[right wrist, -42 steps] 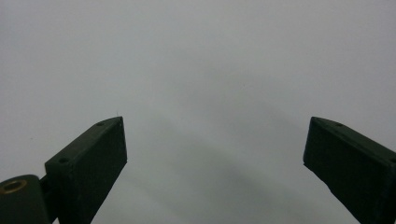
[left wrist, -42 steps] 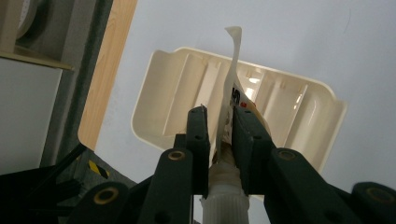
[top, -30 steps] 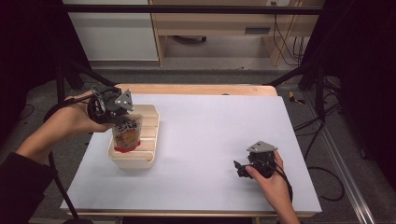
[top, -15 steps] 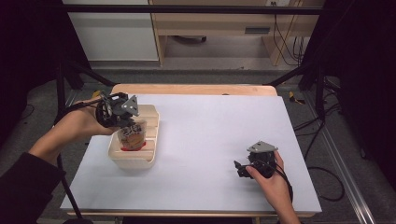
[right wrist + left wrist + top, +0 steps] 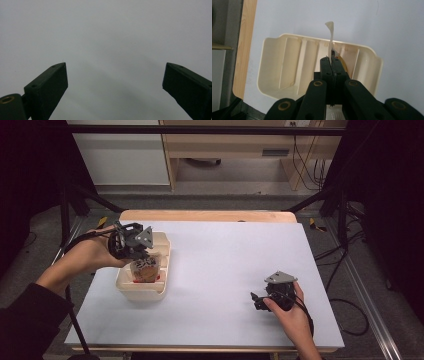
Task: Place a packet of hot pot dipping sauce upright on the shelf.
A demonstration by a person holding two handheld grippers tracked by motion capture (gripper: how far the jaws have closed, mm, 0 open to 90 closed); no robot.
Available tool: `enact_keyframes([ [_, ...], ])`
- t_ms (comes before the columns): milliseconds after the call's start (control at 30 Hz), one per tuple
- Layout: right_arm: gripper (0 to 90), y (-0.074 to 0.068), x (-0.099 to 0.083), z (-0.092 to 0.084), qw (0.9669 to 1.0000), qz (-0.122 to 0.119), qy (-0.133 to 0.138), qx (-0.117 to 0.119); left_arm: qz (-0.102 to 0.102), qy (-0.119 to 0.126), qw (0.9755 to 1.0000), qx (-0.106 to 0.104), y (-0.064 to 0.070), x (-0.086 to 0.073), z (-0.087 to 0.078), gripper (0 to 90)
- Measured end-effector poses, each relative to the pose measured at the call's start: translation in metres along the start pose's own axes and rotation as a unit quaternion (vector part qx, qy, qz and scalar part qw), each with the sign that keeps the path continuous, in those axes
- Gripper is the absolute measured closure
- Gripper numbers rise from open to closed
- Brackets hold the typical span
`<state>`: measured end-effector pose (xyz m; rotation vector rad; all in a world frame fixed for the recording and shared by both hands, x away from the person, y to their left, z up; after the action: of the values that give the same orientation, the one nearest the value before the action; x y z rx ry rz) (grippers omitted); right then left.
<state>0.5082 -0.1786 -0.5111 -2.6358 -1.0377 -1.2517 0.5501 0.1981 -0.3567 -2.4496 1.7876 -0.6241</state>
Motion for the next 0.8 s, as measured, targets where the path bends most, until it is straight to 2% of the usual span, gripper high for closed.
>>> enact_keyframes([
  [200, 6.6, 0.000, -0.001, 0.000, 1.0000, -0.004, 0.000, 0.000, -0.002, -0.001, 1.0000, -0.010, 0.000, -0.002, 0.010, 90.0],
  [233, 6.6, 0.000, -0.001, 0.000, 1.0000, -0.005, 0.000, 0.000, 0.003, -0.003, 1.0000, -0.008, -0.001, -0.003, 0.011, 90.0],
  [300, 6.6, 0.000, -0.001, 0.001, 1.0000, -0.006, -0.001, 0.001, -0.003, -0.001, 0.9999, -0.012, 0.001, -0.004, 0.013, 90.0],
  [333, 6.6, 0.000, -0.001, 0.001, 1.0000, -0.005, 0.000, 0.002, 0.003, -0.002, 0.9999, -0.010, -0.001, -0.004, 0.014, 90.0],
  [800, 6.6, 0.000, -0.001, 0.001, 1.0000, -0.005, -0.001, 0.002, -0.004, -0.003, 0.9999, -0.012, -0.005, -0.007, 0.019, 90.0],
])
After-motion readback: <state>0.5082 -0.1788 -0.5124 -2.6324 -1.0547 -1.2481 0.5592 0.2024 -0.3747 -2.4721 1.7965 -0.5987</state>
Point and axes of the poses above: each handheld gripper's, and its own axes: z roughly forward along the jaws, x roughly out of its top, y roughly to its right, the point moved 8 cm from there along z, roughly forward along the jaws, and after that the axes turned 11 degrees about -z, right-handed, at the moved point
